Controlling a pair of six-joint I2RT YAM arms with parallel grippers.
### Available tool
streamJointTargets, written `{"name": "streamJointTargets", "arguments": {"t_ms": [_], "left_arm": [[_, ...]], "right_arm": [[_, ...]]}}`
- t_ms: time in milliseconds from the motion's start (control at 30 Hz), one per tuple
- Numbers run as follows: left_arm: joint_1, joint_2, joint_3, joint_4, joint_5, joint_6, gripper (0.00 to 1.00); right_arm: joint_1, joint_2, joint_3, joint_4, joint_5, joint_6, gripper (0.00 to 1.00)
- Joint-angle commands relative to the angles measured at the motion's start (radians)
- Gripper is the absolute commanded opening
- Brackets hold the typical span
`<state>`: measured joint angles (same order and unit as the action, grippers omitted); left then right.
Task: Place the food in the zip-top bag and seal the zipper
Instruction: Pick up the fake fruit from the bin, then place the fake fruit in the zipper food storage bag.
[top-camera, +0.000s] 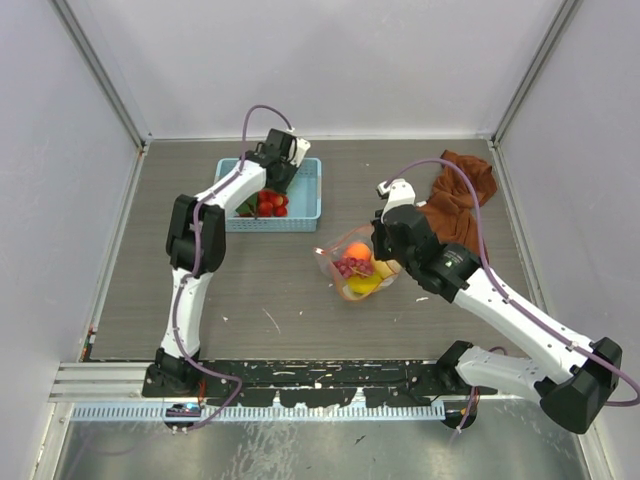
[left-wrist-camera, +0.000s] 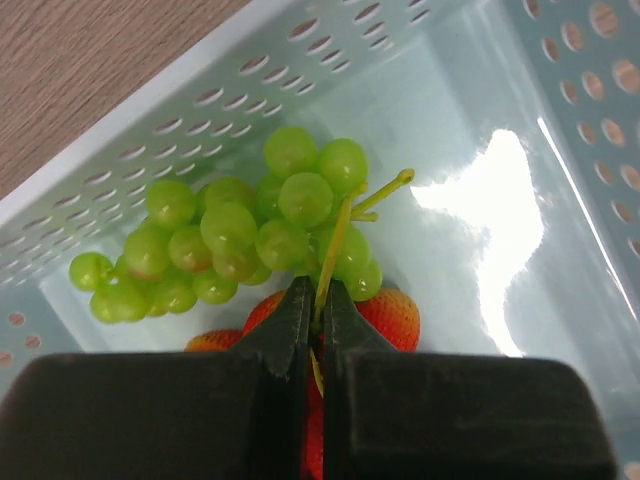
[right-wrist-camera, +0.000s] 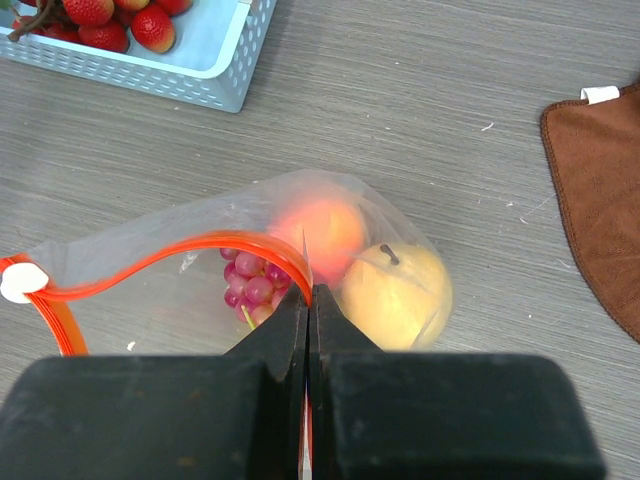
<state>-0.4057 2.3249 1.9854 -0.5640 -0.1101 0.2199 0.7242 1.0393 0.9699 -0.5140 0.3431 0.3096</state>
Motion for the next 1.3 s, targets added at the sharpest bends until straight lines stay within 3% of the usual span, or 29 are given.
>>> {"name": "streamJointTargets", "arguments": {"t_ms": [0,800,1267], "left_arm": [[0.001,-0.164,-0.036,0.06,0.046,-0.035,0.0],[-0.035,-0.697,-0.381,0.219,0.184,-0.242,0.0],[-0.172,-1.043,-0.547,0.227,0.275,-0.337,0.0]], "right_arm": [[-0.002,-0.038,0.006,0.052,0.002,0.001,0.0],[-0.002,-0.054,-0.009,0.058,0.013,0.017,0.0],[-0.002,-0.055,-0.027,0.076,0.007,0.035,0.0]]}}
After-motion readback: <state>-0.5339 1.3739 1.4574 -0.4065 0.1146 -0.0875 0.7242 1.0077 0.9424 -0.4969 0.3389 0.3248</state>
